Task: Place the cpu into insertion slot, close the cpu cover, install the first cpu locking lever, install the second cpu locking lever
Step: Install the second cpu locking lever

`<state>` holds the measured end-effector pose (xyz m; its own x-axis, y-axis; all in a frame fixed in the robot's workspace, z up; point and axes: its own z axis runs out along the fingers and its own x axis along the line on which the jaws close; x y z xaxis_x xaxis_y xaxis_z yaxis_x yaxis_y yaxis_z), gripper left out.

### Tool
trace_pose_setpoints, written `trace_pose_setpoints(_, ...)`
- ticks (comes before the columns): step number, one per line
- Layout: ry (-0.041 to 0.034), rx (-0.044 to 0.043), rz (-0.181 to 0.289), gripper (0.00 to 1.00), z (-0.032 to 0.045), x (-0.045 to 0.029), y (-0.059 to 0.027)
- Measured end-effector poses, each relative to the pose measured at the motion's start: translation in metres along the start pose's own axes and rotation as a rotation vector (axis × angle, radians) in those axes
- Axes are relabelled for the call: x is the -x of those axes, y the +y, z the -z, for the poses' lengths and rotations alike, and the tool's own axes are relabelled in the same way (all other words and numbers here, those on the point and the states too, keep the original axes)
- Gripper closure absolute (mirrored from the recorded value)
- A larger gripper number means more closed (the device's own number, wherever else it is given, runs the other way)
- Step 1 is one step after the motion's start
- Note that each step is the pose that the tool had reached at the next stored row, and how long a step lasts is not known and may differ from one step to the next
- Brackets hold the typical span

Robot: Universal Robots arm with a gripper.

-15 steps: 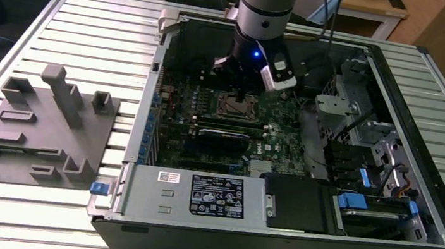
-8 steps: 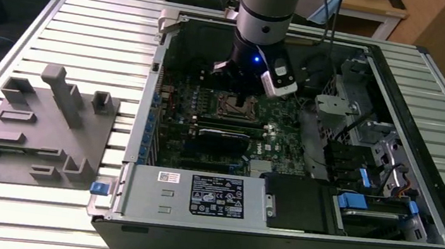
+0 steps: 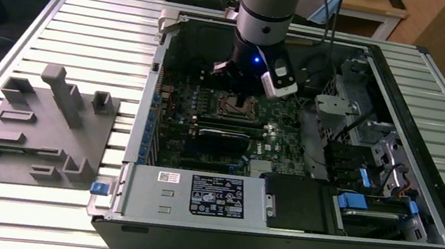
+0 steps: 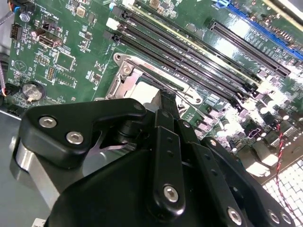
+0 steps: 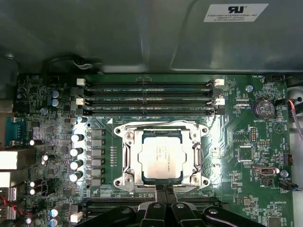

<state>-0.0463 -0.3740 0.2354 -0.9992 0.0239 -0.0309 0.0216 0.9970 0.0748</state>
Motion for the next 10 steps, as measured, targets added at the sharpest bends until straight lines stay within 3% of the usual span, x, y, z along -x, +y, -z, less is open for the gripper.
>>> trace_pose_setpoints(10, 0.0001, 0.0035, 0.000, 0.89, 0.0032, 0.0002, -0.0042)
